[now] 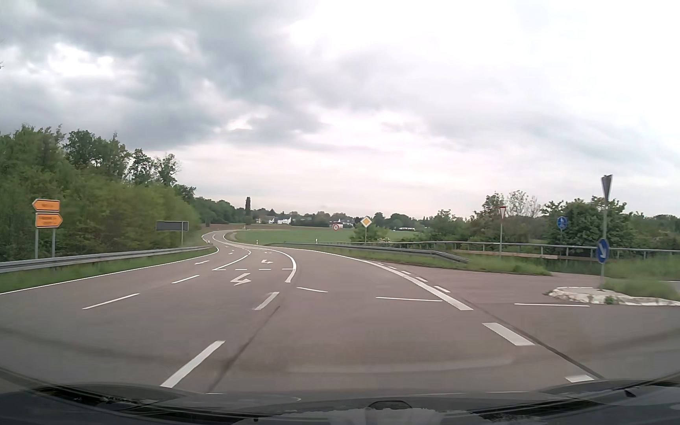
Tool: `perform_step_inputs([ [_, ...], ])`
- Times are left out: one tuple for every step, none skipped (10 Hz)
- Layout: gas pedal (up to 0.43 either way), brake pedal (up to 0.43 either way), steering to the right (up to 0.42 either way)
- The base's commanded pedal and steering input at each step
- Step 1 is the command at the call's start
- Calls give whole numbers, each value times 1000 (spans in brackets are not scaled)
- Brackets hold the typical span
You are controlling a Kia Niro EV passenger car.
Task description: Follow the waypoints while adhering to traffic rules and regulations
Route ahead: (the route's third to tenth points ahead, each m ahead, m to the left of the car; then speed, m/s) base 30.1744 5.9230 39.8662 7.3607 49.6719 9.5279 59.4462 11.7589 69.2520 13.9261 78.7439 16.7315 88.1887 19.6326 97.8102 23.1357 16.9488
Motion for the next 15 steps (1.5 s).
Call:
perform_step_inputs([
  [79, 0, -24],
  [79, 0, -23],
  [79, 0, -22],
  [79, 0, -22],
  [79, 0, -21],
  [79, 0, -21],
  [87, 0, -21],
  [87, 0, -21],
  [87, 0, -20],
  [87, 0, -20],
  [87, 0, -20],
  [87, 0, -21],
  [87, 0, -23],
  [87, 0, -25],
  [87, 0, -25],
])
